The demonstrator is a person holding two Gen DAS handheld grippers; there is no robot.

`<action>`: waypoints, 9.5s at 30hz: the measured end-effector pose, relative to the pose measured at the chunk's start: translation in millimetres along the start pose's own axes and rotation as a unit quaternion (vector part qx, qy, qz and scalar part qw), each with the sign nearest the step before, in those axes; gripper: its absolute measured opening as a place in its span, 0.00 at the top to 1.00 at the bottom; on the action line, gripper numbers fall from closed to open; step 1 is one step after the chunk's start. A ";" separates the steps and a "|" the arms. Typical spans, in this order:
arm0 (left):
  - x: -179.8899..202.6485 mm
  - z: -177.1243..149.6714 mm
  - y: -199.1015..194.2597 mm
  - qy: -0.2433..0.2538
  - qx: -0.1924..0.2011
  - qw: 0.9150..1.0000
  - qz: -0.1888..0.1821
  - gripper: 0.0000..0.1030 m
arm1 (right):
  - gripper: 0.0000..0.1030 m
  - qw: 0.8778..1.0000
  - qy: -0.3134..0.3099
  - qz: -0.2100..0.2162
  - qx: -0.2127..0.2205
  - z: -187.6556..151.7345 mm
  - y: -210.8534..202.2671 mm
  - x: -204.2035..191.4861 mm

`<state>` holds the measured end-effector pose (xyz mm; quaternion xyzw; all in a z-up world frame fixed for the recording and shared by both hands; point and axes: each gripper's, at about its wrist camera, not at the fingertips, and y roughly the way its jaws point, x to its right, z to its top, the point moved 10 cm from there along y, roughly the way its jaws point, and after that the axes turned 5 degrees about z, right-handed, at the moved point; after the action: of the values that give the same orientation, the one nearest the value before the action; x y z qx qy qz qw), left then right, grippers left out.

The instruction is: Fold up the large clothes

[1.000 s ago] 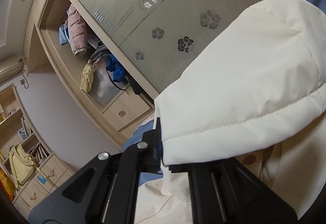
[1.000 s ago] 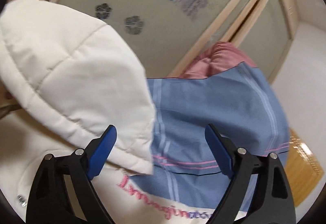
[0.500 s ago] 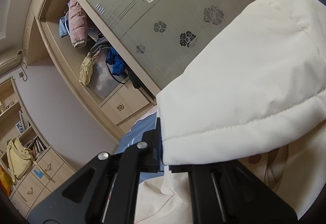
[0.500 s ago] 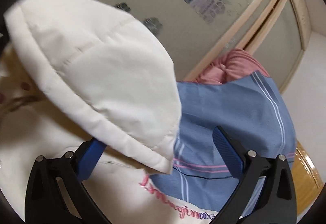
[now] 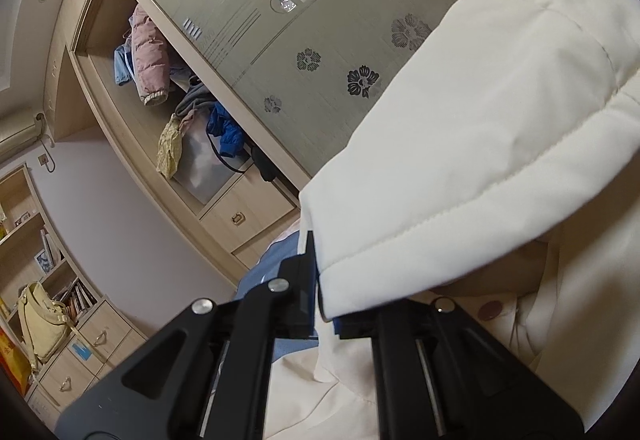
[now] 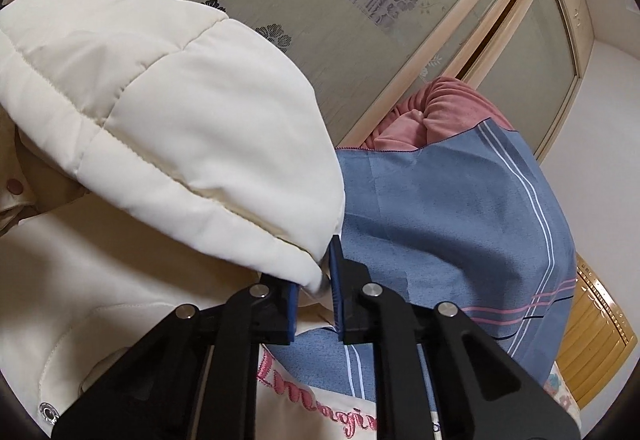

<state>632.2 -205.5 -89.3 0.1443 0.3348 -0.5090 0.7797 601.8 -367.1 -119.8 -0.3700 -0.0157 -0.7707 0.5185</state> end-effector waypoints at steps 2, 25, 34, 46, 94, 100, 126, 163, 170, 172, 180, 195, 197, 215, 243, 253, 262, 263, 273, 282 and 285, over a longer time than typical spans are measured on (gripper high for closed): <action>-3.3 1.4 -7.6 -0.008 0.000 1.000 -0.016 0.94 | 0.89 1.000 0.008 -0.008 0.000 5.5 -7.5 10.1; -66.8 -177.2 -232.3 0.036 -0.072 0.985 -0.154 0.95 | 0.91 0.992 -0.098 0.063 -0.049 -151.6 -286.2 -2.2; -92.1 -204.7 -223.9 0.043 -0.129 0.975 -0.173 0.05 | 0.12 0.985 -0.089 0.140 -0.035 -148.9 -322.2 -19.5; -162.3 -84.5 -240.2 -0.152 -0.107 0.927 -0.326 0.02 | 0.01 0.985 0.133 0.053 -0.098 -72.1 -216.1 112.5; -342.2 -305.1 -22.2 -0.522 -0.268 0.798 -0.136 0.02 | 0.01 0.967 0.098 0.202 -0.120 -53.1 -115.4 -92.1; -341.2 -400.8 -11.0 -0.746 -0.270 0.575 -0.199 0.02 | 0.01 0.968 0.101 0.198 -0.115 -51.4 -115.6 -88.1; -352.5 -436.1 38.2 -0.693 -0.274 0.661 -0.090 0.66 | 0.01 0.971 0.096 0.189 -0.112 -51.9 -118.7 -86.9; -51.8 -155.3 -149.2 -0.199 -0.148 0.906 -0.344 0.88 | 0.01 0.922 0.326 0.199 -0.064 -15.6 -221.3 94.6; -42.0 -155.4 -142.9 -0.205 -0.153 0.898 -0.358 0.88 | 0.01 0.986 0.038 0.157 0.040 105.8 -333.7 -26.6; -40.6 -153.9 -141.7 -0.205 -0.154 0.897 -0.359 0.88 | 0.01 0.983 -0.101 0.147 0.043 124.1 -356.3 -98.7; -41.1 -153.9 -140.3 -0.206 -0.160 0.894 -0.363 0.86 | 0.01 0.901 -0.416 0.088 -0.080 101.9 -316.3 -260.1; -47.6 -153.0 -138.2 -0.226 -0.162 0.889 -0.364 0.85 | 0.82 0.967 -0.046 0.200 -0.153 140.5 -254.9 -87.7; -45.3 -152.1 -139.2 -0.224 -0.161 0.888 -0.367 0.83 | 0.82 0.962 0.054 0.208 -0.167 111.6 -230.5 -38.6; -61.4 -129.1 -209.5 -0.016 -0.071 0.882 -0.466 0.14 | 0.81 0.837 0.369 0.371 -0.160 -90.0 -127.5 -7.6; -89.9 -213.3 -57.1 -0.207 -0.234 0.899 -0.308 0.02 | 0.08 0.797 0.232 0.557 -0.022 52.2 -273.4 -95.6; -86.6 -216.1 -48.3 -0.207 -0.247 0.890 -0.323 0.02 | 0.31 0.890 0.172 0.398 -0.141 -4.4 -180.7 -121.5; -86.2 -215.3 -50.6 -0.206 -0.247 0.890 -0.323 0.02 | 0.31 0.949 0.178 0.232 -0.116 -31.6 -139.8 -38.7; -86.2 -215.2 -50.1 -0.206 -0.247 0.890 -0.323 0.02 | 0.31 0.948 0.177 0.234 -0.122 -38.7 -136.2 -38.0; -85.1 -214.9 -51.1 -0.197 -0.242 0.896 -0.315 0.02 | 0.28 0.960 0.188 0.182 -0.099 -59.8 -126.0 -41.7; -100.7 -205.6 -65.4 -0.200 -0.219 0.913 -0.281 0.02 | 0.08 0.948 0.206 0.234 -0.062 -55.4 -138.0 -42.2; -120.7 -181.3 -89.1 -0.232 -0.190 0.908 -0.292 0.02 | 0.08 0.938 0.212 0.272 -0.041 -47.3 -156.2 -32.4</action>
<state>453.8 -57.9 -131.3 -0.2334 0.2617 -0.6600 0.6644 455.1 -288.7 -117.0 -0.2093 0.2276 -0.6606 0.6841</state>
